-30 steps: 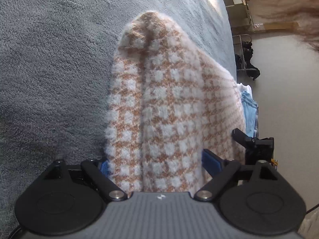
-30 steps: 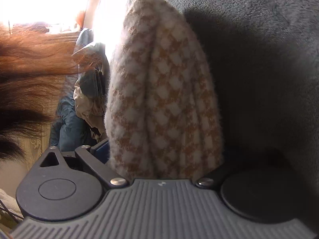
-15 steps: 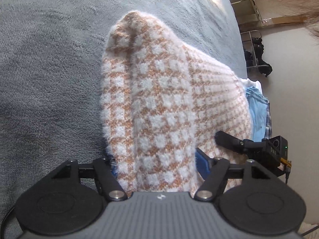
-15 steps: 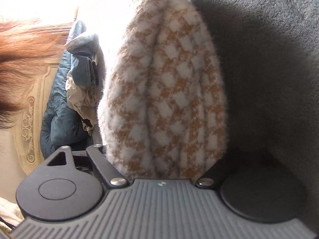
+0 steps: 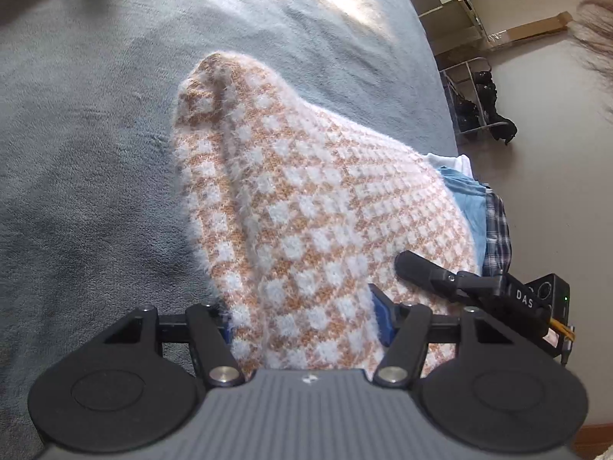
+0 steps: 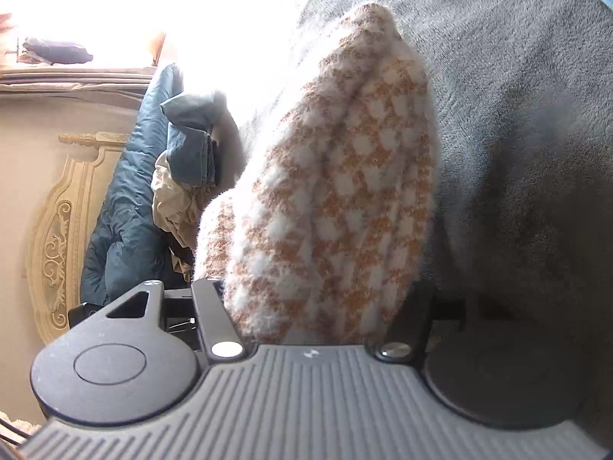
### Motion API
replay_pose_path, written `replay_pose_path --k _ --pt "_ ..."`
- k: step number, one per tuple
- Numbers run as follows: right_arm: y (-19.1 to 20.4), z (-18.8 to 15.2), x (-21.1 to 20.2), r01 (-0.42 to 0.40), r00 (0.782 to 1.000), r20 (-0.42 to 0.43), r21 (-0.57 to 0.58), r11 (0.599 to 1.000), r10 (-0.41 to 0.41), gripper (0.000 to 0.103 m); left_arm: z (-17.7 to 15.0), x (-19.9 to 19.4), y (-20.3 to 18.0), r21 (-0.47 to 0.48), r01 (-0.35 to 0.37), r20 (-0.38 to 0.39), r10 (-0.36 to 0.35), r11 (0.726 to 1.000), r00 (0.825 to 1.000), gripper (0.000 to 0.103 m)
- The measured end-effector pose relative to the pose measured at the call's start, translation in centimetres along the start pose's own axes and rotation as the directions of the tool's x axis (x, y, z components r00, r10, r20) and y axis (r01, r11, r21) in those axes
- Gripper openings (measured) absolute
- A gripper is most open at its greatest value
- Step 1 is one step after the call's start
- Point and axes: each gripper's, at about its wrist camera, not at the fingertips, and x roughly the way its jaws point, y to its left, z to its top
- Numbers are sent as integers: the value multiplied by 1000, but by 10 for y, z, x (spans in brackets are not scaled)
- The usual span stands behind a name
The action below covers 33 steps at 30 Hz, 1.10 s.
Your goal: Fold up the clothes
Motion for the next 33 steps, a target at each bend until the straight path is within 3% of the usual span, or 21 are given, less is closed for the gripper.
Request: replay_pose_path --k 9,13,16,27,33 --pt "62 -44 -64 13 984 176 -25 1000 -8 60 13 -54 -50 126 103 6 -105 987 994 62" --pt "77 -71 -106 47 964 263 -20 999 -40 60 3 -79 -58 182 161 -18 -160 970 987 62" --pt "80 -92 -132 63 944 324 2 998 -60 59 -29 -118 -35 223 202 -46 -197 954 979 62" --pt "64 -121 -214 134 888 437 58 989 -146 59 -71 -94 -63 196 317 -133 -295 928 946 62" --pt "46 -82 -249 152 897 417 15 988 -144 59 -75 -46 -105 167 310 -87 -299 936 950 62"
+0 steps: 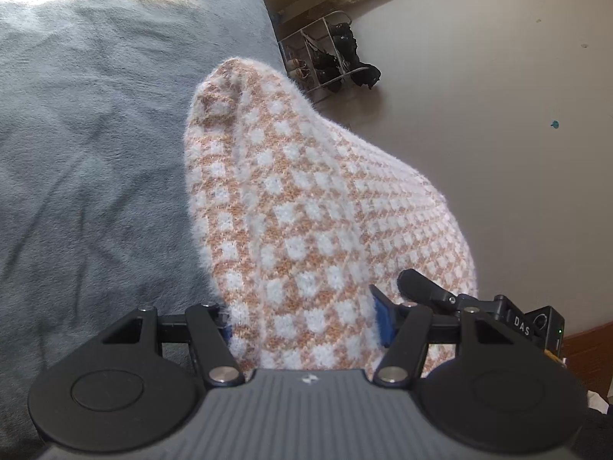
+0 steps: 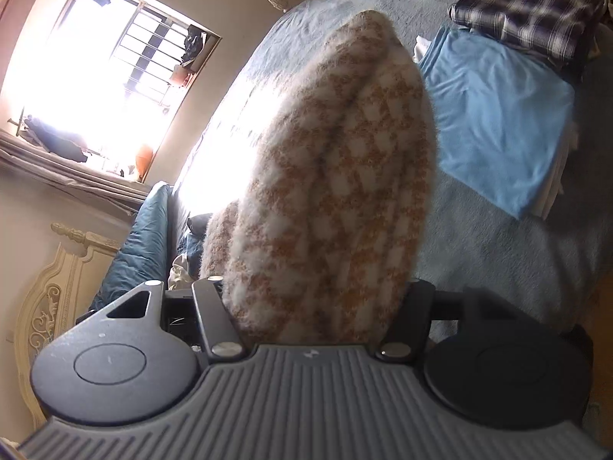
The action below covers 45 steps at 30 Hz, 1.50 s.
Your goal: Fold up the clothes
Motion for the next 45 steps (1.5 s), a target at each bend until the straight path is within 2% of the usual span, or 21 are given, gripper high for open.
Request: replay_pose_path --k 6,9,11,14,19,25,29,34,40,45 --pt "-62 103 16 -61 992 -116 -50 997 55 59 21 86 -35 -59 -69 101 74 996 992 62" --pt "-96 162 38 -109 972 -214 -67 992 92 59 30 126 -47 -130 -106 158 126 986 979 62" --pt "-110 196 50 -117 955 -283 -91 989 87 59 35 154 -54 -201 -121 186 159 972 970 62" --pt "-120 236 62 -117 933 -356 -153 981 56 59 38 184 -61 -265 -121 225 184 956 957 62" --pt "-138 275 89 -135 906 -421 -187 973 45 59 43 217 -57 -348 -115 258 213 930 942 62" --pt "-142 297 118 -131 887 -462 -216 968 17 59 54 239 -37 -375 -107 267 217 921 939 62" --pt "-144 299 144 -128 878 -479 -253 959 -9 58 63 253 -6 -400 -93 252 207 912 945 62" --pt "-158 291 175 -85 864 -502 -216 973 -36 58 72 259 16 -401 -126 218 229 907 949 62" --pt "-152 287 173 -102 864 -504 -207 973 -17 58 73 250 20 -372 -124 222 217 920 951 62" --pt "-172 284 193 -84 855 -518 -161 983 -12 58 76 260 39 -375 -160 185 243 913 952 64"
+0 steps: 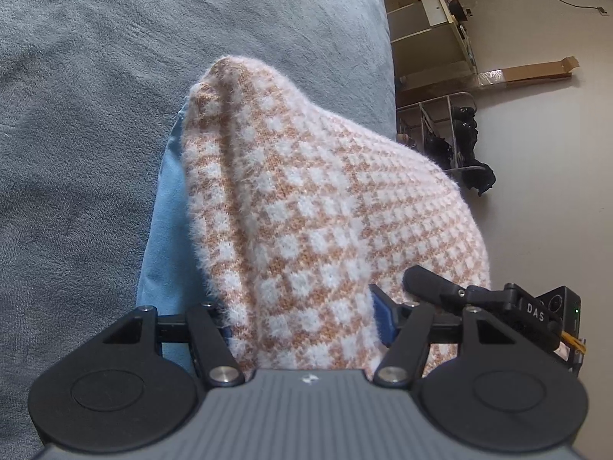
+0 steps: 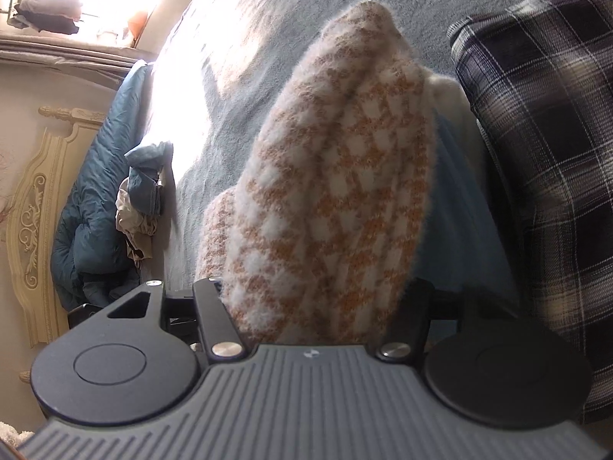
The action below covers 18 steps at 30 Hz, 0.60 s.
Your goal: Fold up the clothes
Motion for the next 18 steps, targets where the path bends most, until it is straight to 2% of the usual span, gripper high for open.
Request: replay_pose_path --k 5,10,13,16,18 --pt "7 -6 -14 -21 999 25 6 1000 21 58 2 -15 -8 61 36 5 -36 997 999 62" --pt "-9 -7 -1 -3 999 41 14 1000 2 59 7 8 12 79 -28 -19 30 996 999 66" --pt "-25 -10 8 -4 1000 24 49 999 3 62 7 9 20 88 -27 -32 30 996 999 67" --pt "-30 -12 8 -18 999 28 56 998 16 68 8 7 22 104 -34 -41 39 994 998 70" --pt "-31 -10 8 -12 1000 22 80 997 10 77 10 5 22 107 -49 -46 55 993 997 71"
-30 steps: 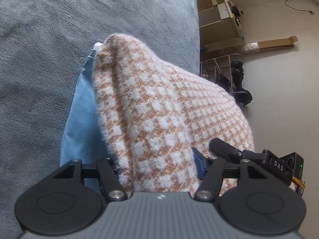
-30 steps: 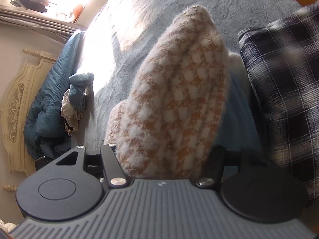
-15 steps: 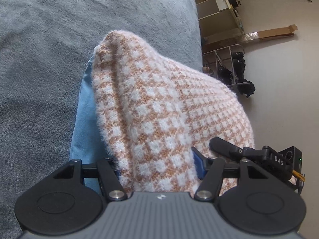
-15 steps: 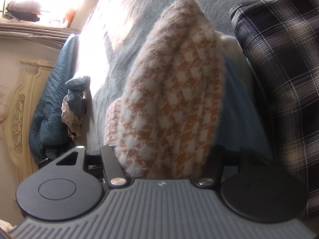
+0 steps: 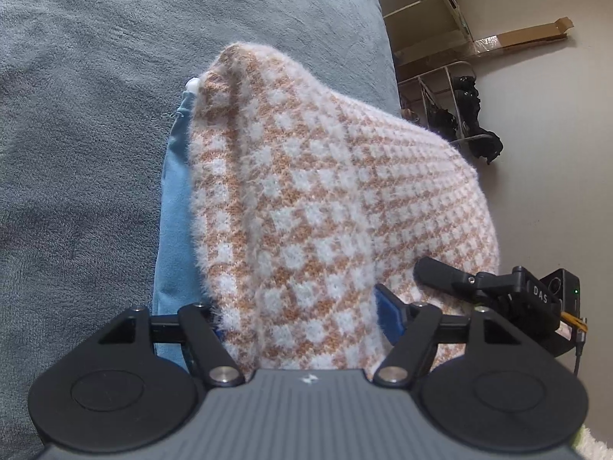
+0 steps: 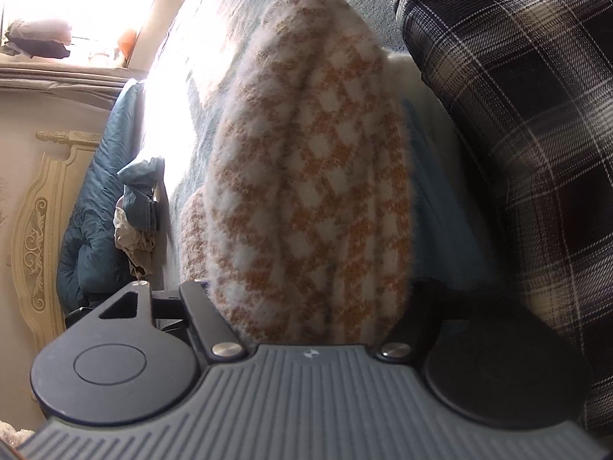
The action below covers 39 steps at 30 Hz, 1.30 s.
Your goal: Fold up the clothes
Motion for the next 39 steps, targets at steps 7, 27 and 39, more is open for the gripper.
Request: replay_pose_path --k 7,27,39 --pt "9 -5 -45 16 995 93 55 998 -21 87 -3 -35 -2 56 -71 19 70 996 997 70" --pt "123 -134 -96 412 910 295 -723 554 -293 40 -63 -36 -127 676 -185 19 235 714 972 60" --pt "101 -102 -94 435 895 242 -663 610 -375 32 -96 -12 -139 820 -170 48 230 547 972 78"
